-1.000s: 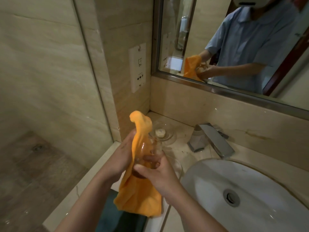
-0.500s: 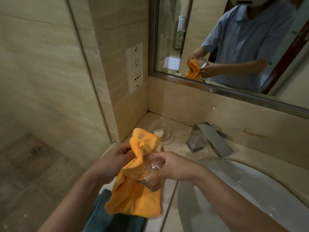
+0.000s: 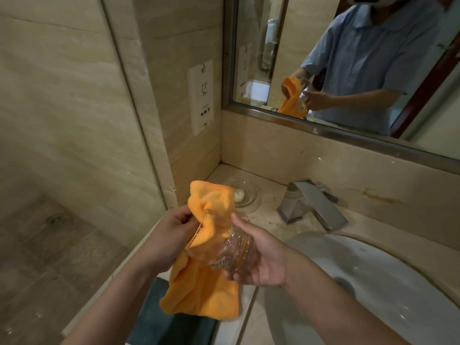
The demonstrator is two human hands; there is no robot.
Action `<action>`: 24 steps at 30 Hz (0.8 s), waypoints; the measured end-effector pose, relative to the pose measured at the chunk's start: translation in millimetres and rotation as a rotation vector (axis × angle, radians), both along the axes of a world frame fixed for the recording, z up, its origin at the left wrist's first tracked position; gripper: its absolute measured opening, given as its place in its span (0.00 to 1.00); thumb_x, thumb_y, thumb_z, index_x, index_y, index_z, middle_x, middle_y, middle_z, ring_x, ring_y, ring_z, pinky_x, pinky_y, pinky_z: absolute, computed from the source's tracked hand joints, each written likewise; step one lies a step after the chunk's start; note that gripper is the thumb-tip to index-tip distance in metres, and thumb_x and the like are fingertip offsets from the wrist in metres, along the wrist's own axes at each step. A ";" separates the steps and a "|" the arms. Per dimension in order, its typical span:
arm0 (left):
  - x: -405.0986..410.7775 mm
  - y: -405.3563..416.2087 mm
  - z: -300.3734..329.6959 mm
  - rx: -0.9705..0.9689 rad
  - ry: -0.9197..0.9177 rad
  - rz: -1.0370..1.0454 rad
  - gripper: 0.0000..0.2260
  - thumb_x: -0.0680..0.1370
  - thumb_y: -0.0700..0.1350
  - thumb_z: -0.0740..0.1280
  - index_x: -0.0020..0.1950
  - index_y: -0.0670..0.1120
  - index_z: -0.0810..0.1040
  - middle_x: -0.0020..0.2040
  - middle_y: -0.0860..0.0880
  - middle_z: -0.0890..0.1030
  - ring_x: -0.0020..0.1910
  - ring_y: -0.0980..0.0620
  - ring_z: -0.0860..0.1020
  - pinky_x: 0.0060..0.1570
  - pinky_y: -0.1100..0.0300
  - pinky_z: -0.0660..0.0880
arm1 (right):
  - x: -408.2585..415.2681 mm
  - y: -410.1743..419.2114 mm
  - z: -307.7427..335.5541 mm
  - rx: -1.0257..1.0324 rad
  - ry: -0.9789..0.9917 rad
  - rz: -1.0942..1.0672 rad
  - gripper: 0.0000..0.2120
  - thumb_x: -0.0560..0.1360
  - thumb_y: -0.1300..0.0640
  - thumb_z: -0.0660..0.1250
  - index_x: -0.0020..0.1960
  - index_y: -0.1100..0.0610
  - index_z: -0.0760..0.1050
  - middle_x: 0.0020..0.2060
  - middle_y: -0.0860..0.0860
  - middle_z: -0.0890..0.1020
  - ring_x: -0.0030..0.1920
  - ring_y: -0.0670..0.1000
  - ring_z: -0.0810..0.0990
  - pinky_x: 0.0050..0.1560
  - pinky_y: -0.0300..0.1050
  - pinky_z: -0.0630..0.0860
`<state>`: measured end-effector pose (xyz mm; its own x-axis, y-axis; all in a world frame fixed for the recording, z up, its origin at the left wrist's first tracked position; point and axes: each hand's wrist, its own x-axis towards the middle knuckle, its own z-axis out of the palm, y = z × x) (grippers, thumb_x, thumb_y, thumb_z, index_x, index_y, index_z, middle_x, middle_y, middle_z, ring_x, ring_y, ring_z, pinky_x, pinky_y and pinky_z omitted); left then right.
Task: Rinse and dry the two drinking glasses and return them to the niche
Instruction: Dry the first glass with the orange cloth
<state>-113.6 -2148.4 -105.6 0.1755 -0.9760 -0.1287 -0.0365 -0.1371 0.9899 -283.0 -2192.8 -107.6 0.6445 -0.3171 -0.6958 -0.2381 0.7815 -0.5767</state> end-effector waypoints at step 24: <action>-19.7 9.1 10.9 -0.082 -0.027 0.180 0.14 0.76 0.43 0.64 0.34 0.56 0.84 0.34 0.51 0.85 0.34 0.55 0.82 0.37 0.57 0.78 | 16.6 33.7 -6.4 0.190 -0.149 -0.687 0.33 0.62 0.38 0.69 0.57 0.61 0.77 0.41 0.61 0.81 0.32 0.54 0.80 0.29 0.41 0.78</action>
